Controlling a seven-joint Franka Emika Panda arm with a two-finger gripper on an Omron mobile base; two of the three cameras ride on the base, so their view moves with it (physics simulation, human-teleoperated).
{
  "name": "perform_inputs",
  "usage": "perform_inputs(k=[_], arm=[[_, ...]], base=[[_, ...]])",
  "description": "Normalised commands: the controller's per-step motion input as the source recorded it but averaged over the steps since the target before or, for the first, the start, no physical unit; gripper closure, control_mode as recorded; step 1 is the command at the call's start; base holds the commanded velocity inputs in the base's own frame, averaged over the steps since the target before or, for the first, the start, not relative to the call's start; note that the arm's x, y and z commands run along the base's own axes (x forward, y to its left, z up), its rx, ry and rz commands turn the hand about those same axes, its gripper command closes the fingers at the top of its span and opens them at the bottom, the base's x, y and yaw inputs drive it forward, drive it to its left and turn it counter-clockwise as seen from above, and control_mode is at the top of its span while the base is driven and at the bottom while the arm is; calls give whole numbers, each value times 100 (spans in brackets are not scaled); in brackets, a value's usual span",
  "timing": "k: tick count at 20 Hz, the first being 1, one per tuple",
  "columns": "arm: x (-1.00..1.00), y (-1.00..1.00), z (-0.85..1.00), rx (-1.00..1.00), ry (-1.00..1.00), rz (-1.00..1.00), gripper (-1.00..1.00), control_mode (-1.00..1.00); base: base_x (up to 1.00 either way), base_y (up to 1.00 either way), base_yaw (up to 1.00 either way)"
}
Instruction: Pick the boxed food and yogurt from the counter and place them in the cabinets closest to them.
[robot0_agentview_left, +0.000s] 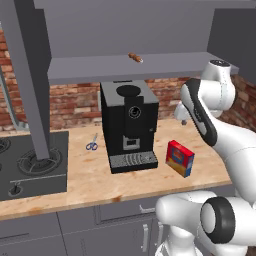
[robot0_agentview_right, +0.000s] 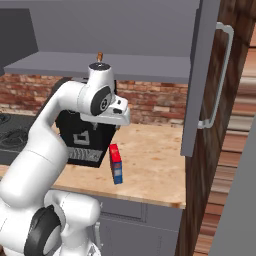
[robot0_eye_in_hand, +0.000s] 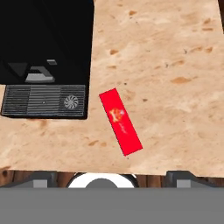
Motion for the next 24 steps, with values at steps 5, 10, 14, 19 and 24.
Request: perform_inputs(k=[5, 10, 14, 19, 24], arm=[[0, 0, -10, 0, 0, 0, -100, -100], [0, -7, -36, 1, 0, 0, -100, -100], [0, -11, -39, 1, 0, 0, -100, -100], [0, -9, -44, 0, 0, 1, -100, -100], [0, -6, -48, 0, 0, 2, -100, -100]], base=[[0, 0, 0], [0, 0, 0], [0, 0, 0], [0, 0, 0], [0, 0, 0]])
